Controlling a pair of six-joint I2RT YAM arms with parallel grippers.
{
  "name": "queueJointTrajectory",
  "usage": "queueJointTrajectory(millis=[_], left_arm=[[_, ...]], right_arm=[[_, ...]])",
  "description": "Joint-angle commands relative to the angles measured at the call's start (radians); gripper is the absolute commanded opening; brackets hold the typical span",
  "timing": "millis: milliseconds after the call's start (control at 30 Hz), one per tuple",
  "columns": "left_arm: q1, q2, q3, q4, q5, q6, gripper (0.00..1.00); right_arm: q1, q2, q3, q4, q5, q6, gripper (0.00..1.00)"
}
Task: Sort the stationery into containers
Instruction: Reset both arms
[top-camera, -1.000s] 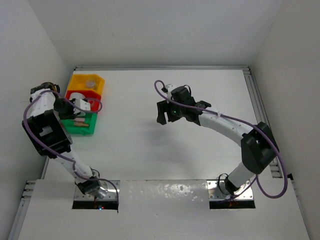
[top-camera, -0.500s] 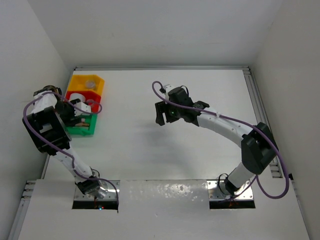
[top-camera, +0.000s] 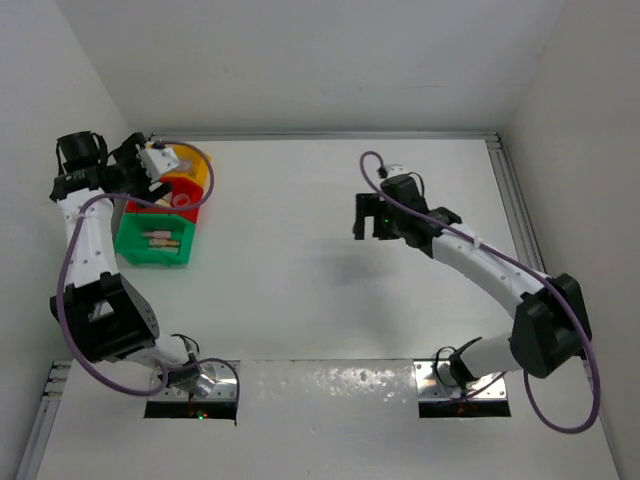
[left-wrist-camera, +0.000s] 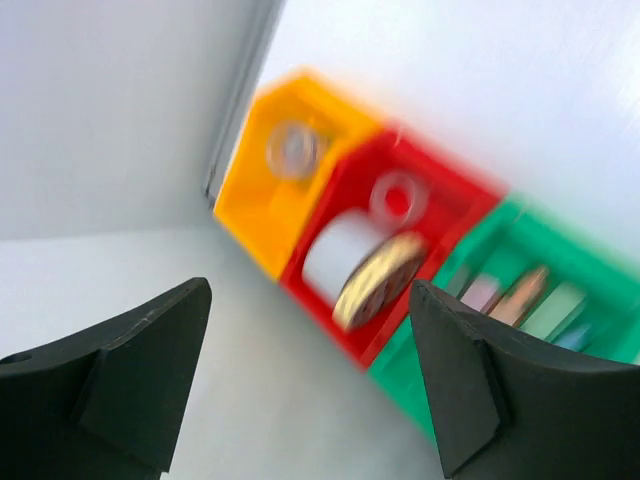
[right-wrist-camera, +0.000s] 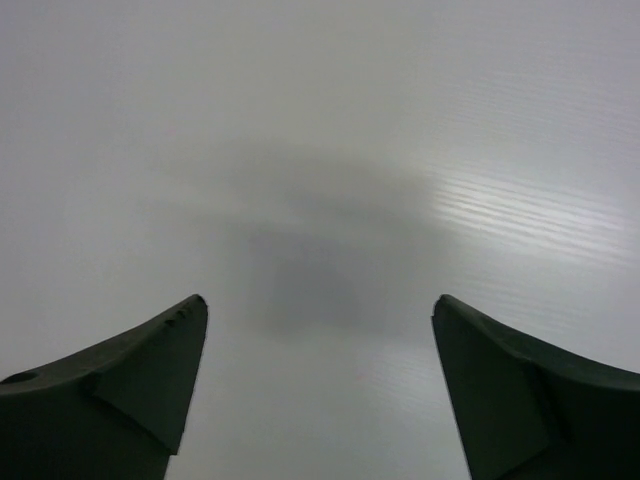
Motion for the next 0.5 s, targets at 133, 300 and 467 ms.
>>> queueJointTrajectory(millis=[133, 300, 467], left_arm=[[-0.245, -0.109, -0.143, 0.118, -0.195, -0.869, 0.8], [-0.468, -0.201, -0.377, 0.186, -0.365, -0.99, 0.8], [-0.696, -0.313, -0.629, 0.237, -0.647, -0.899, 0.81]], right_arm=[[-0.209, -0.25, -0.149, -0.161, 0.305, 0.112, 0.99], [-0.292, -0.394, -0.255, -0.25, 0.453, 0.137, 0.99], [-0.323, -0.566, -0.364, -0.256, 0.526, 0.183, 0.99]])
